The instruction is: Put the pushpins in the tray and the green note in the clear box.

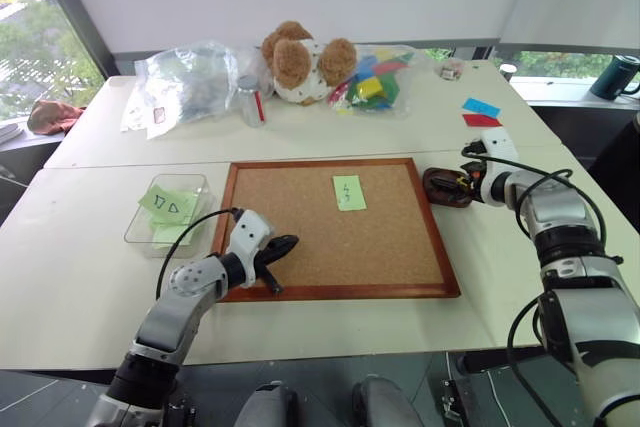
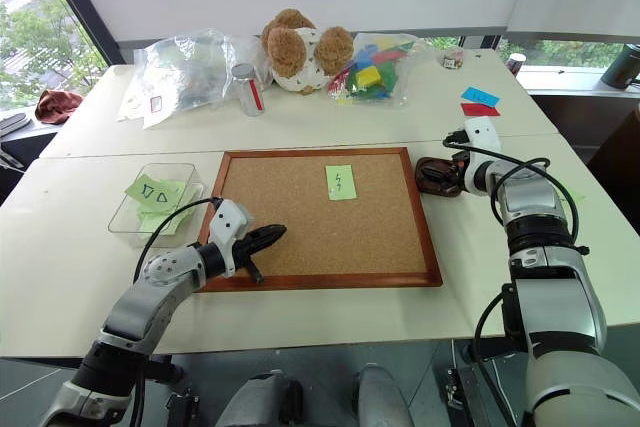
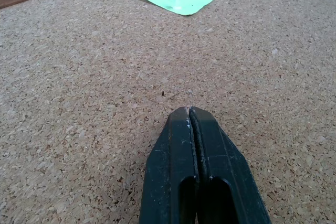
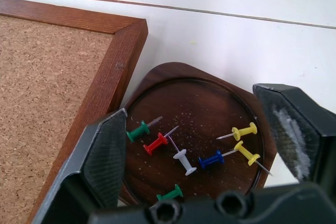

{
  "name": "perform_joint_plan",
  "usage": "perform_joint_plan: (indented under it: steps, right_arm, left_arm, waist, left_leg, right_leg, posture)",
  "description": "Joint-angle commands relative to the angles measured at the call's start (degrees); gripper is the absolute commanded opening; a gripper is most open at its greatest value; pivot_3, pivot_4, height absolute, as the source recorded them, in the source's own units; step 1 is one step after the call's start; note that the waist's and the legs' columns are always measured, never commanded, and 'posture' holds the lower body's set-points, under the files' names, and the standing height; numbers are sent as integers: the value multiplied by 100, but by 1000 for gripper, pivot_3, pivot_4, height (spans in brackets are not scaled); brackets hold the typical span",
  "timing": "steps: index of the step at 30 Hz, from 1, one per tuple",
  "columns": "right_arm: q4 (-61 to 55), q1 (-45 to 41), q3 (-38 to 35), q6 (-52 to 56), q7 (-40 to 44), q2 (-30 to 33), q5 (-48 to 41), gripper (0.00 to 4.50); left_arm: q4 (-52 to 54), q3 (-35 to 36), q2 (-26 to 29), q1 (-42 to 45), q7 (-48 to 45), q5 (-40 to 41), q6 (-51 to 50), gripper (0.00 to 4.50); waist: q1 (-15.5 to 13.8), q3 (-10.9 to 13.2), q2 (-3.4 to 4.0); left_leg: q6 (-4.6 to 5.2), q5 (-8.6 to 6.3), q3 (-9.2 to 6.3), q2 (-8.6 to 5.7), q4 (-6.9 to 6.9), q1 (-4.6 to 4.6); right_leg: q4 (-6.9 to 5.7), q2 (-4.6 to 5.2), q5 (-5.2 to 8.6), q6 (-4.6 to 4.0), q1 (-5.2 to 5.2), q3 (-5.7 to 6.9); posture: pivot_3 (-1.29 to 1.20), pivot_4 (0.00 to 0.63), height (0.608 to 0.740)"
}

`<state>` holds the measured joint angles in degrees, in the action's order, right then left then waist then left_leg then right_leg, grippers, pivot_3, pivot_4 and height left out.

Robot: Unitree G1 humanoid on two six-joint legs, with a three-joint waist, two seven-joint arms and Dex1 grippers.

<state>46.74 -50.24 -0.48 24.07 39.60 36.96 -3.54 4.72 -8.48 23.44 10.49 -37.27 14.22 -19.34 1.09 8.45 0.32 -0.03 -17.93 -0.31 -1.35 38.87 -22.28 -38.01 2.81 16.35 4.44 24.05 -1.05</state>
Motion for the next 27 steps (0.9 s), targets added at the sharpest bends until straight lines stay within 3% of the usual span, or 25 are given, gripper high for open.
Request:
perform_joint_plan:
  steps: [1, 15, 22, 26, 27]
  right_arm:
    - [-396, -280, -169, 105, 59, 58, -115, 4308]
    - [-3420, 407, 588, 1471, 576, -901, -554, 4308]
    - [-3646, 644, 886, 1621, 338, -1409, -499, 4308]
    - [-3600, 770, 1078, 1544, 307, -1559, -434, 3076]
    - [-3575, 763, 1093, 1534, 284, -1589, -429, 3076]
  left_arm:
    - [-405, -99, 84, -245, 60, -240, -233, 0]
    - [-380, -73, 99, -235, 67, -225, -245, 0]
    - [-351, -57, 91, -249, 92, -220, -259, 0]
    - [-340, -49, 81, -247, 112, -220, -255, 0]
    - [-341, -47, 84, -250, 112, -224, -251, 0]
  waist:
    - [1, 0, 0]
    - [-16, -3, 4]
    - [-3, -3, 4]
    - [-1, -3, 4]
    - [5, -3, 4]
  left_leg:
    - [0, 0, 0, 0, 0, 0]
    - [1, 0, -2, 2, -2, -1]
    - [1, -1, -2, 2, -2, -1]
    - [0, -1, -2, 2, -2, -1]
    - [1, -1, -2, 2, -2, -1]
  right_leg:
    - [0, 0, 0, 0, 0, 0]
    - [1, 1, 0, 0, 2, 1]
    - [0, 1, 0, 0, 4, 0]
    - [0, 1, 0, 0, 4, 1]
    - [0, 1, 0, 0, 4, 1]
  posture:
    - [0, 150, 740]
    - [0, 150, 740]
    - [0, 150, 740]
    - [0, 150, 740]
    - [0, 150, 740]
